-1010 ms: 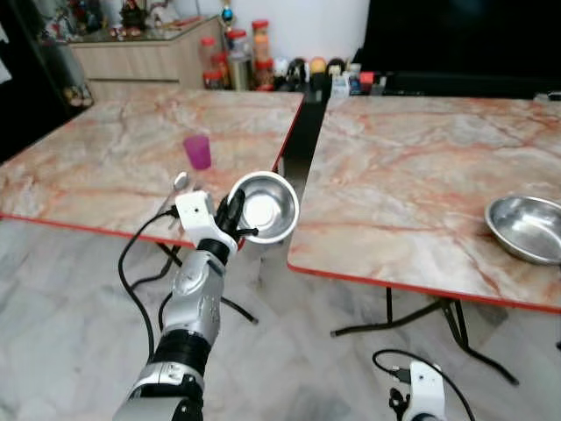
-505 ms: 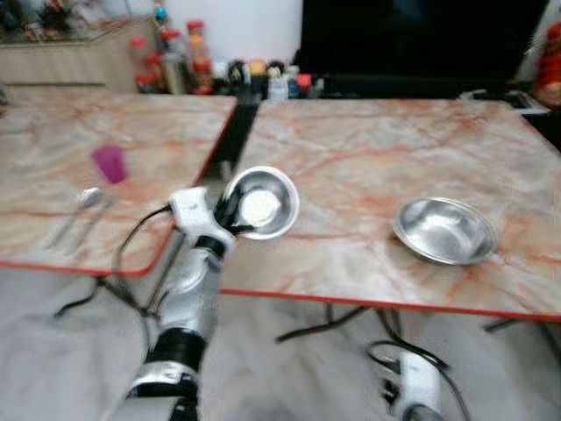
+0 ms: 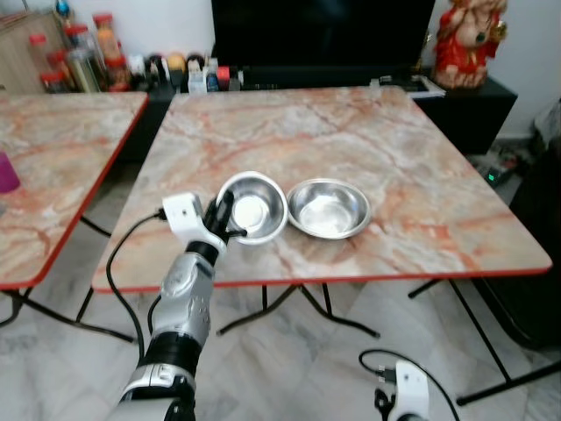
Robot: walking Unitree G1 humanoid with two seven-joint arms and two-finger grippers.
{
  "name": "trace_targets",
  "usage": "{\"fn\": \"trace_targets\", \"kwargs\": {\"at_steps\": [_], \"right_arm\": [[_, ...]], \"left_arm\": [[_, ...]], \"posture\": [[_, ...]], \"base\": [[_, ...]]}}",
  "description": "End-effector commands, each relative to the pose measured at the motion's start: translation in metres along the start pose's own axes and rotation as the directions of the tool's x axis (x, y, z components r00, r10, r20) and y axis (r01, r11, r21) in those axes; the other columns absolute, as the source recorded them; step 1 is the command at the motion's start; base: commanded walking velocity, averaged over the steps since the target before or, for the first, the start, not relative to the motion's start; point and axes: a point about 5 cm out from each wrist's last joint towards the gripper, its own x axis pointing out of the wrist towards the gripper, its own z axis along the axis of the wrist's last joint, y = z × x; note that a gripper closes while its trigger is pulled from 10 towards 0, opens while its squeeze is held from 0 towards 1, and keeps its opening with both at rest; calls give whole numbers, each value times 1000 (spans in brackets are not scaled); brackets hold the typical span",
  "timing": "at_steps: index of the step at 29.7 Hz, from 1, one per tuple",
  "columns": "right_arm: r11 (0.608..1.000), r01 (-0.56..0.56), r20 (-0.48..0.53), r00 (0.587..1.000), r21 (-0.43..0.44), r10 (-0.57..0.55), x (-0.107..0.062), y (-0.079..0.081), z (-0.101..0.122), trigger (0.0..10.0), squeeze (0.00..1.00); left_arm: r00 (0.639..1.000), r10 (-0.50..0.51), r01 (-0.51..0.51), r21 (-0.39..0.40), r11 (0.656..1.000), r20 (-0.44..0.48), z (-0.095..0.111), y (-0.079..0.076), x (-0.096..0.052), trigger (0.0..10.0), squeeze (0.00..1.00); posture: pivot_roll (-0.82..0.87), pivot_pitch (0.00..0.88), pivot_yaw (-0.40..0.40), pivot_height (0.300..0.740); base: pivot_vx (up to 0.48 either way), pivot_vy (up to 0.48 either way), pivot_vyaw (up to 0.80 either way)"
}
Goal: Setting the table
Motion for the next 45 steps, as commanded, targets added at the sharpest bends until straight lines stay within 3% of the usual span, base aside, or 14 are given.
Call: {"fn": "trace_targets", "kwargs": {"at_steps": [1,6,13,24,28,45], "right_arm": [[1000,14,0,1000,0,-14,0,-5,0,10000,0],[1000,13,0,1000,0,-13,-1,-5,0,10000,0],[1000,9,3,1000,-4,-9,0,-4,0,10000,0],[1000,-2,26,1000,-31,3,0,-4,4,10000,0],[999,0,20,1000,-34,1,0,-5,3,10000,0],[1000,6,23,1000,-11,-6,1,-1,8,10000,0]], "left_arm": [[1000,-20,20,-11,1000,22,4,-6,3,10000,0],[1000,-16,16,-12,1000,23,4,-5,3,10000,0],[997,72,-71,-22,997,20,4,6,1,10000,0],[994,103,-101,-38,994,41,7,11,1,10000,0],[995,97,-96,-36,995,38,6,10,2,10000,0],[997,61,-60,-31,998,36,9,7,5,10000,0]], "posture": [[12,0,31,740],[13,0,31,740],[12,0,29,740],[7,0,24,740],[6,0,22,740],[10,0,31,740]], "base": [[0,-386,0],[49,-356,0],[0,0,0],[25,0,56],[277,0,684],[280,0,-153]]}}
